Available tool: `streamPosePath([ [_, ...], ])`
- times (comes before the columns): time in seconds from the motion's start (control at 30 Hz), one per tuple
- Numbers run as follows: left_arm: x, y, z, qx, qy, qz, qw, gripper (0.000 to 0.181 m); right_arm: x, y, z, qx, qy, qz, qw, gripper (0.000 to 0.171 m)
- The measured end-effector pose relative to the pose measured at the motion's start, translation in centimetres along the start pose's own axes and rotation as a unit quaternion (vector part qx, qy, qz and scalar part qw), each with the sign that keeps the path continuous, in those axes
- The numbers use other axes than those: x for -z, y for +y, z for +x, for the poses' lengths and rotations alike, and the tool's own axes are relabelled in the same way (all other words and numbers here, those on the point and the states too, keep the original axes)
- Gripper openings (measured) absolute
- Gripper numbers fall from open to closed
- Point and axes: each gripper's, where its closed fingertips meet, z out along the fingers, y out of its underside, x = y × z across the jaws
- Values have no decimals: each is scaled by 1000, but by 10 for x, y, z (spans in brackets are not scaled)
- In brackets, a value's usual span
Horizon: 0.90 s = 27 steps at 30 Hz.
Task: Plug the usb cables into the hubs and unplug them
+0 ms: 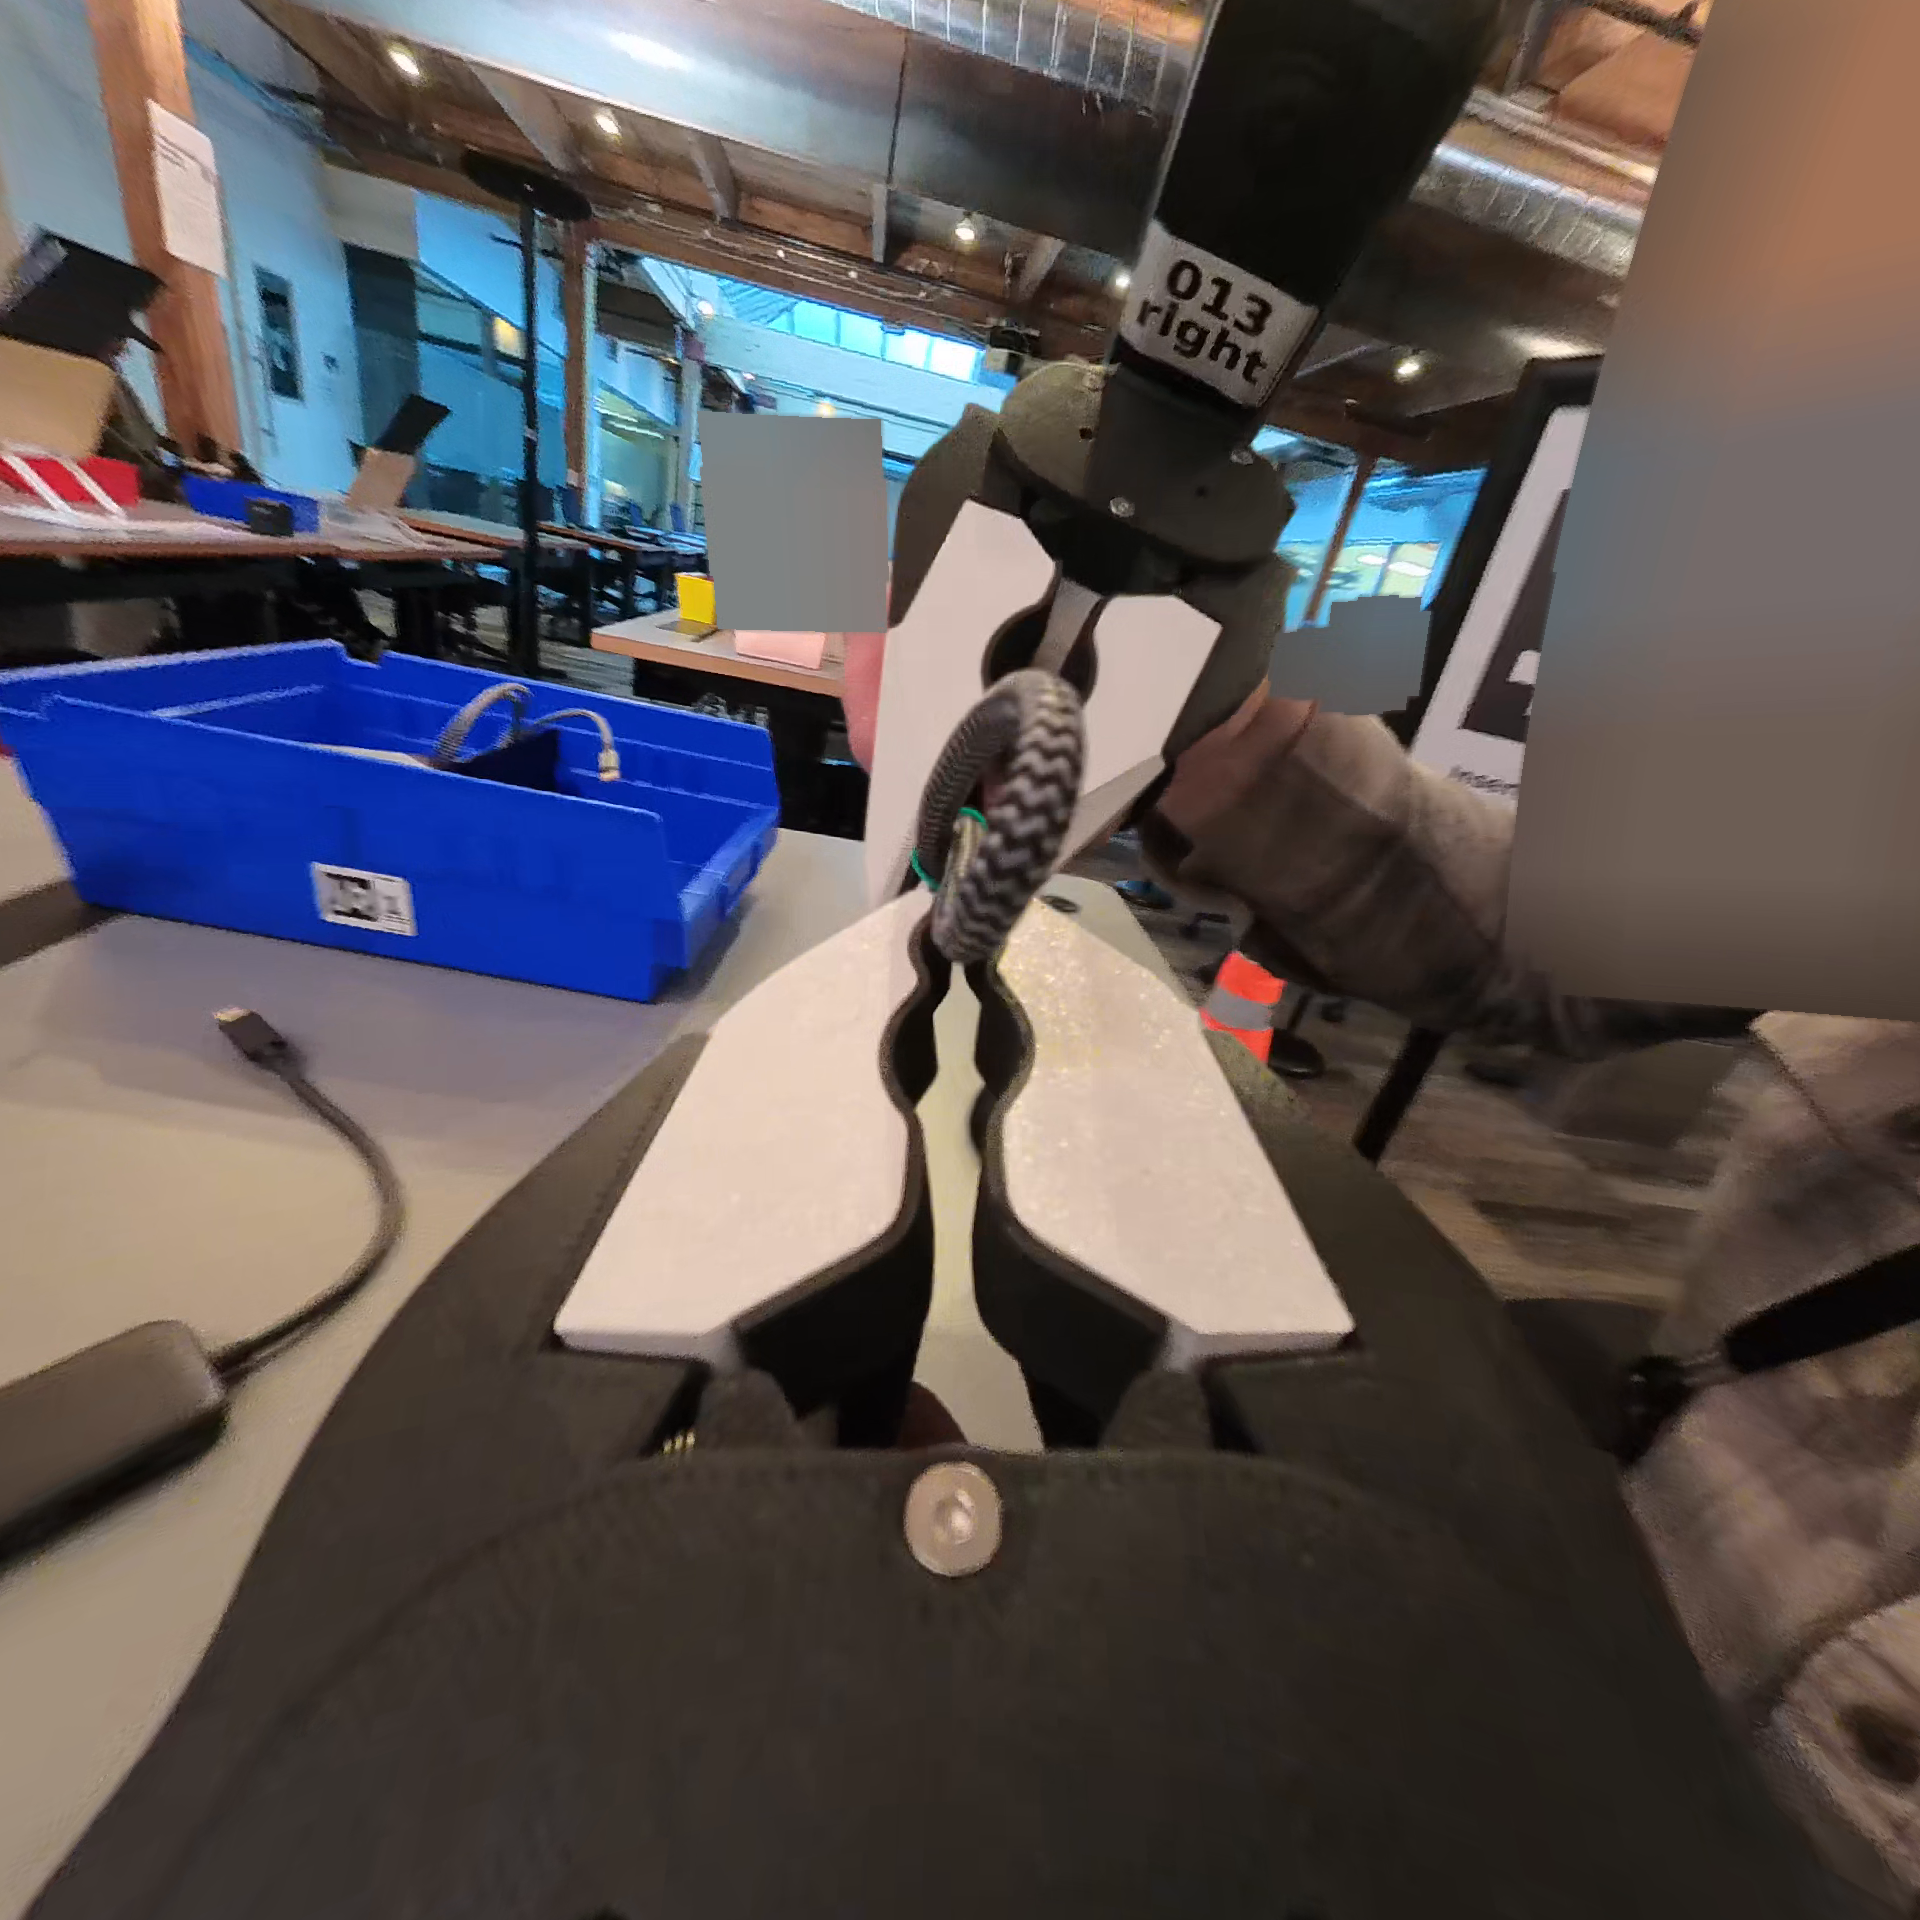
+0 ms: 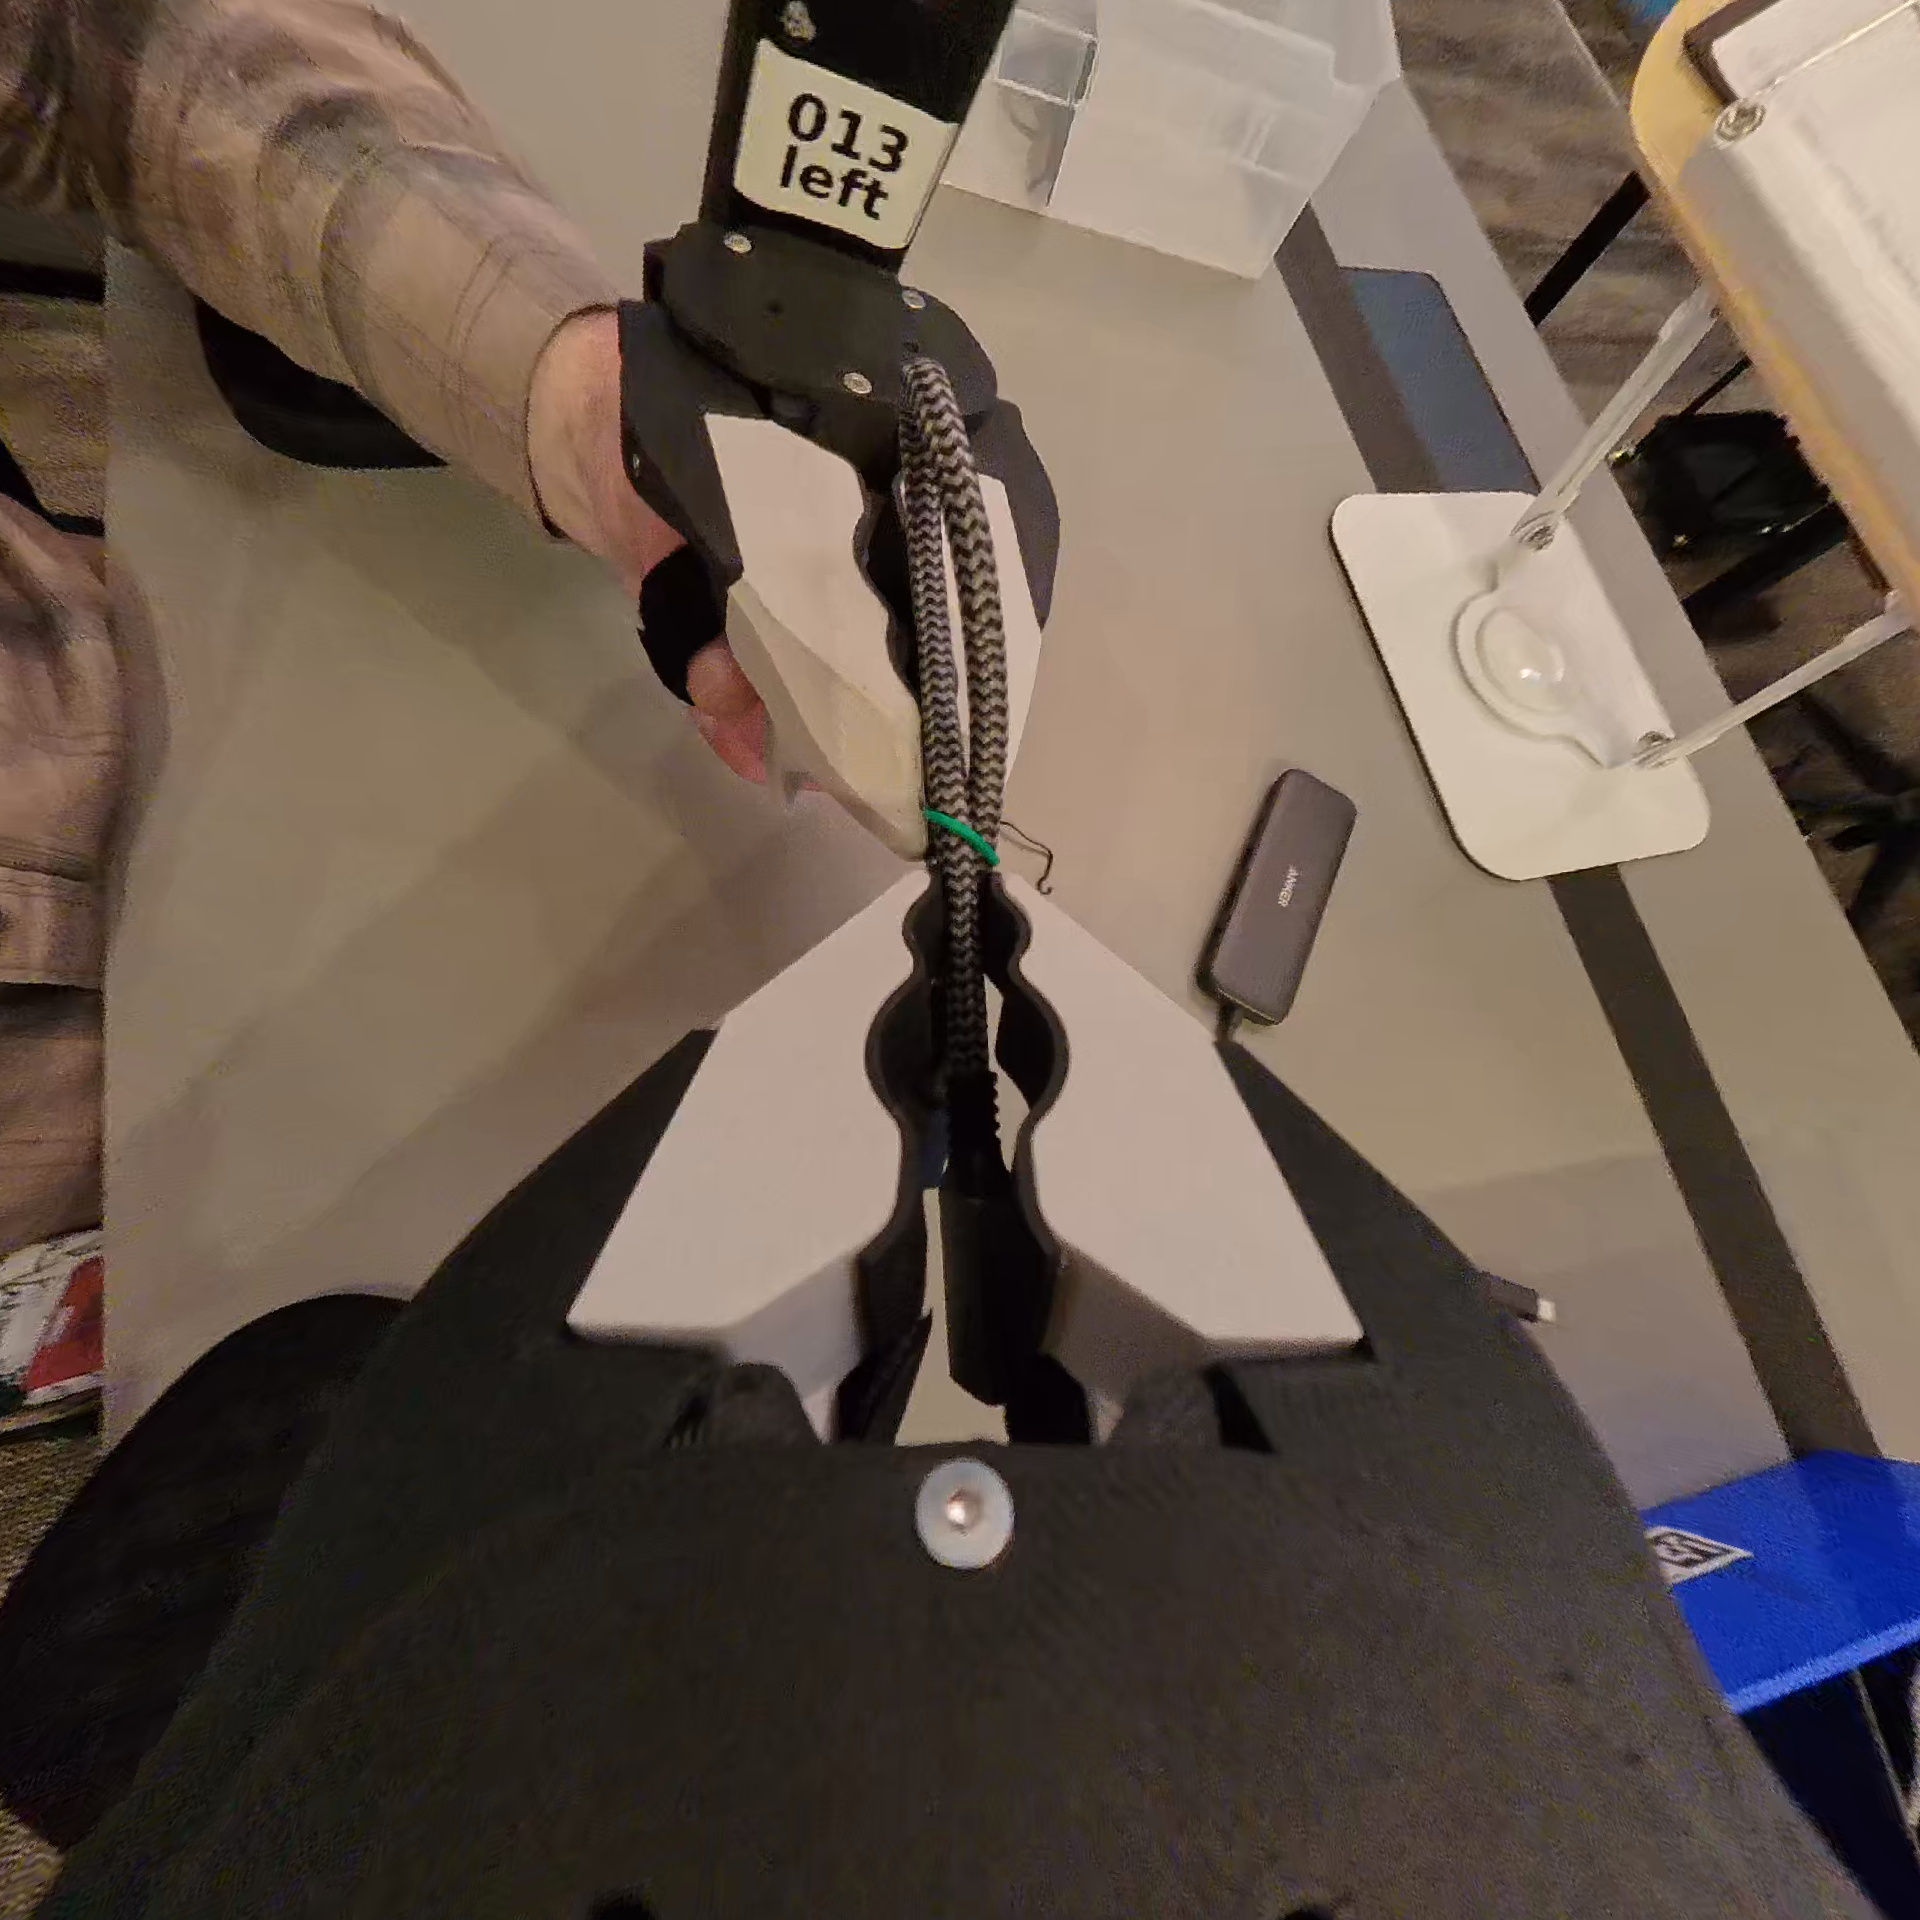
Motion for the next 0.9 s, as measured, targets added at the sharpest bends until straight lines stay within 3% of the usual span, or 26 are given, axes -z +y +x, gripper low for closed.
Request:
streamPosePath([
  [0.17, 4, -4, 14, 113, 98, 24, 988, 2, 2, -7, -9, 54, -15, 33, 998, 3],
  [0.37, 6, -3, 30, 157, 178, 29, 971, 1, 4, -10, -24, 93, -53, 64, 992, 3],
  [0.57, 9, -3, 35, 200, 226, 40, 953, 1, 3, -13, -31, 67, -86, 84, 990, 3],
  [0.67, 9, -4, 23, 168, 180, 51, 968, 4, 2, -10, -24, 12, -92, 88, 992, 3],
  [0.9, 10, 4, -9, 37, 27, 23, 999, 32, 1, -5, -6, -84, -78, 92, 989, 3],
])
